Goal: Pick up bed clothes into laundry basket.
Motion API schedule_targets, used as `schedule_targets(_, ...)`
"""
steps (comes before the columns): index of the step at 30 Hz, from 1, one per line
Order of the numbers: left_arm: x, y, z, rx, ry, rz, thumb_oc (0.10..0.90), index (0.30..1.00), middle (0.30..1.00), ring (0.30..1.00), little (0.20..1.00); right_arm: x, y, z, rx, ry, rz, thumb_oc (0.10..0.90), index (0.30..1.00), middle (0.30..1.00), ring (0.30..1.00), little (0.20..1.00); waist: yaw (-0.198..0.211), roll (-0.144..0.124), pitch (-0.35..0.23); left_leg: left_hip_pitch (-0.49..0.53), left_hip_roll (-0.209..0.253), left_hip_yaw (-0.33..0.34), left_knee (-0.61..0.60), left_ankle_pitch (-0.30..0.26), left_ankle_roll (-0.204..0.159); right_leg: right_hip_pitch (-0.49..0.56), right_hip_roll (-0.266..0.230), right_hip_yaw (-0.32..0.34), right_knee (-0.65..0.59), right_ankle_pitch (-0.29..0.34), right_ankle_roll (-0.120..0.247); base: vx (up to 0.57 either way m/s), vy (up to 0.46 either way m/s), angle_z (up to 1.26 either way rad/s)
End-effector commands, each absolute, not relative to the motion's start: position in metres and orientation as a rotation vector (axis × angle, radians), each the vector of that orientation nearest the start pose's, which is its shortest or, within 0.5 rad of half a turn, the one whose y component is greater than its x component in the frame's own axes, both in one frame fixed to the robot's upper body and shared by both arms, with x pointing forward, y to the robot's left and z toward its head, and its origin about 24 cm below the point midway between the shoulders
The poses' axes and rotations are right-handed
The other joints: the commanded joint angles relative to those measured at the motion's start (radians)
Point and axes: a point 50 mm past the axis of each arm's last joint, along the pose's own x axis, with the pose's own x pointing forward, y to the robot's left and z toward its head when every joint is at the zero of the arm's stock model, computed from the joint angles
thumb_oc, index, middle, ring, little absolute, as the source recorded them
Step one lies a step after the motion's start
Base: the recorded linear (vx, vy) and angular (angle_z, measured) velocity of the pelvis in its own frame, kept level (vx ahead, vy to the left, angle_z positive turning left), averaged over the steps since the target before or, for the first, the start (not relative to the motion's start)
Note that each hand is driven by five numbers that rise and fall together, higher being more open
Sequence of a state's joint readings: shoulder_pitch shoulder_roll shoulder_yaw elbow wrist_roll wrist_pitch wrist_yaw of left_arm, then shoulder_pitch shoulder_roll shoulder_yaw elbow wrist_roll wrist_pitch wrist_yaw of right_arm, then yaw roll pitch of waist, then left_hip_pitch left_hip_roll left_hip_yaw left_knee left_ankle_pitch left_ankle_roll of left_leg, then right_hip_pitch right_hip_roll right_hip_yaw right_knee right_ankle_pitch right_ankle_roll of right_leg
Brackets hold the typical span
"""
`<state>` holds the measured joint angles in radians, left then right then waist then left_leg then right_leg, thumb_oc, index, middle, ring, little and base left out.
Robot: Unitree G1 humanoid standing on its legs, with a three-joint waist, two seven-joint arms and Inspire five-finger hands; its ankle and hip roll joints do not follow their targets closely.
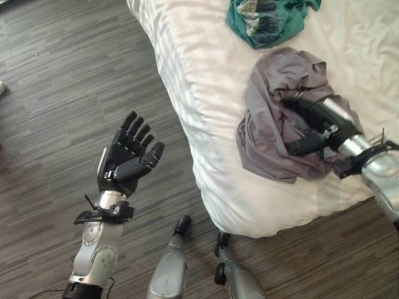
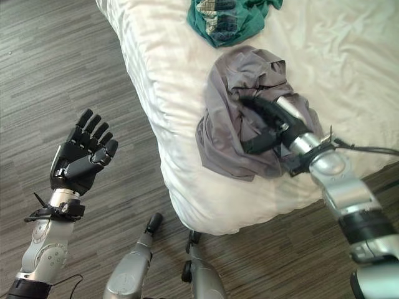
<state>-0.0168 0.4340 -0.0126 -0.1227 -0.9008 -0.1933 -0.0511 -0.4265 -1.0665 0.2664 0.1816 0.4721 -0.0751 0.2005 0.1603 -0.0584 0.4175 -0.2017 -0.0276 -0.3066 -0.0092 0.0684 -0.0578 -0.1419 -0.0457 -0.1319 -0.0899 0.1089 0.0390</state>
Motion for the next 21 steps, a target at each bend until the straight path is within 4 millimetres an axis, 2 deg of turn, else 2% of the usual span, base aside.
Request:
schedule_targets(1, 0.245, 0.226, 0.142, -0.426, -0.521, -0.101, 0.800, 0.900, 0.900, 0.900, 0.900, 0.301, -0.258, 0.168, -0.714, -0.086, 0.438, 0.400, 0.300, 0.300, 0.300, 0.300, -0.019, 0.018, -0.106, -0.013, -0.026, 0.036, -0.078, 0.052, -0.013, -0.002, -0.019, 0.031, 0.058, -0.112, 0.063, 0.01, 0.051, 0.05)
schedule_targets(2, 0.245, 0.231, 0.145, -0.416, -0.538, -0.078, 0.800, 0.900, 0.900, 0.900, 0.900, 0.294, -0.259, 0.161, -0.722, -0.077, 0.437, 0.400, 0.300, 0.300, 0.300, 0.300, -0.030, 0.024, -0.110, -0.004, -0.028, 0.036, -0.078, 0.047, -0.010, 0.002, -0.023, 0.034, 0.062, -0.116, 0.064, 0.01, 0.033, 0.04)
schedule_targets(4, 0.245, 0.233, 0.147, -0.408, -0.551, -0.067, 0.800, 0.900, 0.900, 0.900, 0.900, 0.289, -0.264, 0.160, -0.747, -0.077, 0.418, 0.400, 0.300, 0.300, 0.300, 0.300, -0.034, 0.026, -0.112, 0.003, -0.028, 0.038, -0.078, 0.044, -0.008, 0.006, -0.025, 0.037, 0.067, -0.120, 0.065, 0.01, 0.034, 0.04)
schedule_targets(5, 0.242, 0.241, 0.152, -0.398, -0.583, -0.031, 0.800, 0.900, 0.900, 0.900, 0.900, 0.282, -0.276, 0.162, -0.764, -0.084, 0.357, 0.400, 0.300, 0.300, 0.300, 0.300, -0.049, 0.027, -0.119, 0.014, -0.029, 0.045, -0.078, 0.037, -0.005, 0.011, -0.028, 0.043, 0.074, -0.126, 0.065, 0.01, 0.024, 0.06)
schedule_targets(6, 0.242, 0.240, 0.152, -0.398, -0.582, -0.033, 0.800, 0.900, 0.900, 0.900, 0.900, 0.281, -0.276, 0.162, -0.763, -0.083, 0.355, 0.400, 0.300, 0.300, 0.300, 0.300, -0.047, 0.027, -0.118, 0.015, -0.029, 0.045, -0.078, 0.037, -0.005, 0.012, -0.028, 0.043, 0.075, -0.127, 0.065, 0.01, 0.028, 0.05)
schedule_targets(9, 0.236, 0.247, 0.159, -0.391, -0.630, 0.004, 0.800, 0.900, 0.900, 0.900, 0.900, 0.267, -0.298, 0.168, -0.783, -0.098, 0.241, 0.400, 0.300, 0.300, 0.300, 0.300, -0.069, 0.021, -0.130, 0.035, -0.028, 0.052, -0.077, 0.026, 0.000, 0.019, -0.030, 0.054, 0.092, -0.140, 0.064, 0.02, 0.007, 0.02)
schedule_targets(10, 0.233, 0.250, 0.162, -0.382, -0.652, 0.015, 0.800, 0.900, 0.900, 0.900, 0.900, 0.259, -0.314, 0.169, -0.777, -0.090, 0.167, 0.400, 0.300, 0.300, 0.300, 0.300, -0.081, 0.016, -0.141, 0.050, -0.027, 0.057, -0.077, 0.019, 0.002, 0.023, -0.031, 0.060, 0.102, -0.149, 0.064, 0.00, 0.000, 0.00)
schedule_targets(11, 0.233, 0.250, 0.162, -0.382, -0.651, 0.014, 0.800, 0.900, 0.900, 0.900, 0.900, 0.258, -0.314, 0.169, -0.777, -0.089, 0.166, 0.400, 0.300, 0.300, 0.300, 0.300, -0.080, 0.016, -0.140, 0.050, -0.027, 0.058, -0.077, 0.019, 0.002, 0.024, -0.031, 0.061, 0.102, -0.149, 0.064, 0.03, 0.008, 0.00)
schedule_targets(14, 0.227, 0.259, 0.167, -0.364, -0.691, 0.049, 0.800, 0.900, 0.900, 0.900, 0.900, 0.245, -0.337, 0.185, -0.778, -0.133, 0.027, 0.400, 0.300, 0.300, 0.300, 0.300, -0.108, 0.009, -0.166, 0.081, -0.021, 0.074, -0.075, 0.000, 0.007, 0.033, -0.031, 0.086, 0.124, -0.164, 0.062, 0.04, 0.009, -0.20)
schedule_targets(15, 0.227, 0.258, 0.167, -0.365, -0.690, 0.047, 0.800, 0.900, 0.900, 0.900, 0.900, 0.244, -0.337, 0.185, -0.778, -0.132, 0.025, 0.400, 0.300, 0.300, 0.300, 0.300, -0.105, 0.010, -0.165, 0.083, -0.021, 0.074, -0.075, -0.001, 0.007, 0.034, -0.031, 0.087, 0.126, -0.165, 0.062, 0.04, -0.016, -0.22)
schedule_targets(17, 0.228, 0.262, 0.170, -0.367, -0.709, 0.073, 0.800, 0.900, 0.900, 0.900, 0.900, 0.238, -0.353, 0.200, -0.702, -0.228, -0.118, 0.400, 0.300, 0.300, 0.300, 0.300, -0.121, 0.004, -0.182, 0.107, -0.009, 0.093, -0.060, -0.012, 0.000, 0.057, -0.028, 0.095, 0.131, -0.179, 0.054, 0.03, -0.057, -0.19)
schedule_targets(18, 0.229, 0.263, 0.172, -0.364, -0.721, 0.081, 0.800, 0.900, 0.900, 0.900, 0.900, 0.237, -0.354, 0.205, -0.655, -0.285, -0.155, 0.400, 0.300, 0.300, 0.300, 0.300, -0.122, -0.004, -0.179, 0.106, -0.007, 0.106, -0.009, -0.034, -0.011, 0.075, -0.028, 0.095, 0.124, -0.182, 0.051, 0.01, -0.054, -0.13)
schedule_targets(19, 0.229, 0.263, 0.172, -0.364, -0.721, 0.081, 0.800, 0.900, 0.900, 0.900, 0.900, 0.237, -0.354, 0.205, -0.655, -0.285, -0.155, 0.400, 0.300, 0.300, 0.300, 0.300, -0.122, -0.004, -0.178, 0.106, -0.008, 0.107, -0.006, -0.036, -0.011, 0.076, -0.028, 0.095, 0.123, -0.181, 0.051, -0.05, -0.089, -0.11)
schedule_targets(20, 0.231, 0.265, 0.175, -0.373, -0.737, 0.103, 0.800, 0.900, 0.900, 0.900, 0.900, 0.239, -0.350, 0.223, -0.567, -0.439, -0.228, 0.400, 0.300, 0.300, 0.300, 0.300, -0.134, -0.027, -0.166, 0.073, 0.009, 0.198, 0.138, -0.057, -0.049, 0.108, -0.037, 0.082, 0.111, -0.175, 0.045, -0.05, -0.039, -0.07)
schedule_targets(21, 0.233, 0.266, 0.181, -0.373, -0.760, 0.105, 0.800, 0.900, 0.900, 0.900, 0.900, 0.235, -0.352, 0.228, -0.535, -0.496, -0.278, 0.400, 0.300, 0.300, 0.300, 0.300, -0.162, -0.035, -0.158, 0.064, 0.077, 0.320, 0.188, -0.058, -0.050, 0.131, -0.048, 0.070, 0.114, -0.187, 0.046, -0.06, 0.010, -0.12)
